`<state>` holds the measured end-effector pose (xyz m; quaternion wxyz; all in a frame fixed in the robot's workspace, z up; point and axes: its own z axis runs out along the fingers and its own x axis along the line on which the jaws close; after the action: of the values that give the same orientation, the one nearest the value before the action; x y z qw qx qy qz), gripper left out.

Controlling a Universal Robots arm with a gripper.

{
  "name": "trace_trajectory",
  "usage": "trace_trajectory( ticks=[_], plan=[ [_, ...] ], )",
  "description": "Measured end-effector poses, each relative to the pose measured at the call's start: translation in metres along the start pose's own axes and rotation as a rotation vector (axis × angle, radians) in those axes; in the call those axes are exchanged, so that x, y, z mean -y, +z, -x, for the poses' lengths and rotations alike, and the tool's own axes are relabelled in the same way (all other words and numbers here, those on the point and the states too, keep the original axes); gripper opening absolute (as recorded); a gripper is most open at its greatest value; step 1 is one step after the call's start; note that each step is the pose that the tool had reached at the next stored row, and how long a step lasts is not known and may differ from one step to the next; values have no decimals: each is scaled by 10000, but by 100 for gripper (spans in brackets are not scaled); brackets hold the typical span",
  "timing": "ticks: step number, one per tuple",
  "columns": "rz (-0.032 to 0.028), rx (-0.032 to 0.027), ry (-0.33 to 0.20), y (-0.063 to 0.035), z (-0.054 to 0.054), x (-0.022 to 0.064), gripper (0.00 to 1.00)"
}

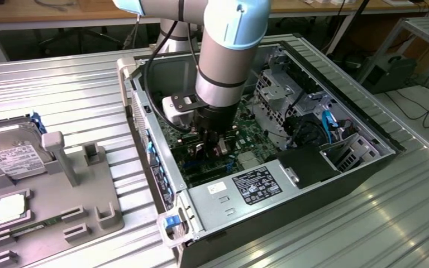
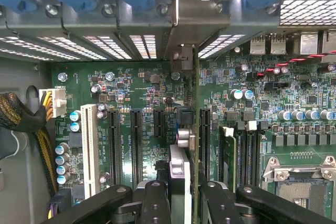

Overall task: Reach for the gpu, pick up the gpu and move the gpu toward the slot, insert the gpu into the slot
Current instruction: 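Insert the gpu into the slot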

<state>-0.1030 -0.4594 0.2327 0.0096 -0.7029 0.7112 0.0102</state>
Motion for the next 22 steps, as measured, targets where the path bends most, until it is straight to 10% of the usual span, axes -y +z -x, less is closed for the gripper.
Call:
trace_trajectory(
  ticks=[4, 22],
  plan=[
    [-170, 5, -3, 1, 0, -19, 28],
    [-171, 2, -59, 0, 1, -17, 28]
  ],
)
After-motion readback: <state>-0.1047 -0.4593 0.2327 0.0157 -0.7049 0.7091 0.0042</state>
